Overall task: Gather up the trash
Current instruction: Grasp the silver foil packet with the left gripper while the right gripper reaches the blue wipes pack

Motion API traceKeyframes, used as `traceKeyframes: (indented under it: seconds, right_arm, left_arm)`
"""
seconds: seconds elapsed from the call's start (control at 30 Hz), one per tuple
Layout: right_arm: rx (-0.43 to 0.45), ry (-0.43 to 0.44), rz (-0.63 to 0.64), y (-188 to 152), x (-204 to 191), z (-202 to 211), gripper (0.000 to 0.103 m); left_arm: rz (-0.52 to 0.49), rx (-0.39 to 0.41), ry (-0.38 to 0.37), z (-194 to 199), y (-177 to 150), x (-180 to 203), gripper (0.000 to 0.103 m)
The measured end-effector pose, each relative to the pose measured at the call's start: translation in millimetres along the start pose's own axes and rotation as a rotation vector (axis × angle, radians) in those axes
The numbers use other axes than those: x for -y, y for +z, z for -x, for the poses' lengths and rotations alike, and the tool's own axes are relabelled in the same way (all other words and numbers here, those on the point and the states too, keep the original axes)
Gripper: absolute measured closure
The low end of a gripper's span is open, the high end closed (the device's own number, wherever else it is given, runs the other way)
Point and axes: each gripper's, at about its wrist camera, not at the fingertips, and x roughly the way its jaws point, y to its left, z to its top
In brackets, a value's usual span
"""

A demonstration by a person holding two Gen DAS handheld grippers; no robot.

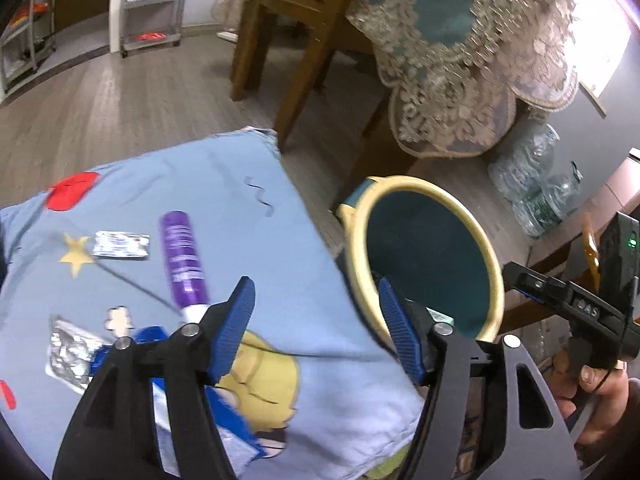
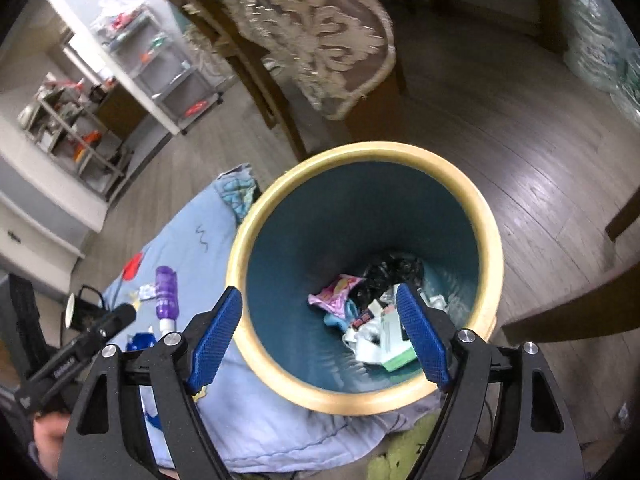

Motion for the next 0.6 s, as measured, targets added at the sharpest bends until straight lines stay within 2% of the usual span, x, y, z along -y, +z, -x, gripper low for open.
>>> traceKeyframes:
  seconds: [0.37,0.6]
  right_arm:
    - [-0.02,0.028,0.16,-9,-40,-11,0.021]
    - [-0.054,0.045,0.263,-16,-70,-26,0.021]
  left_arm:
    - [0.091,0.027,0.099,19,-6,-60,0.036]
    - [0.192,0.033,0.206,33,-15,-109,0.033]
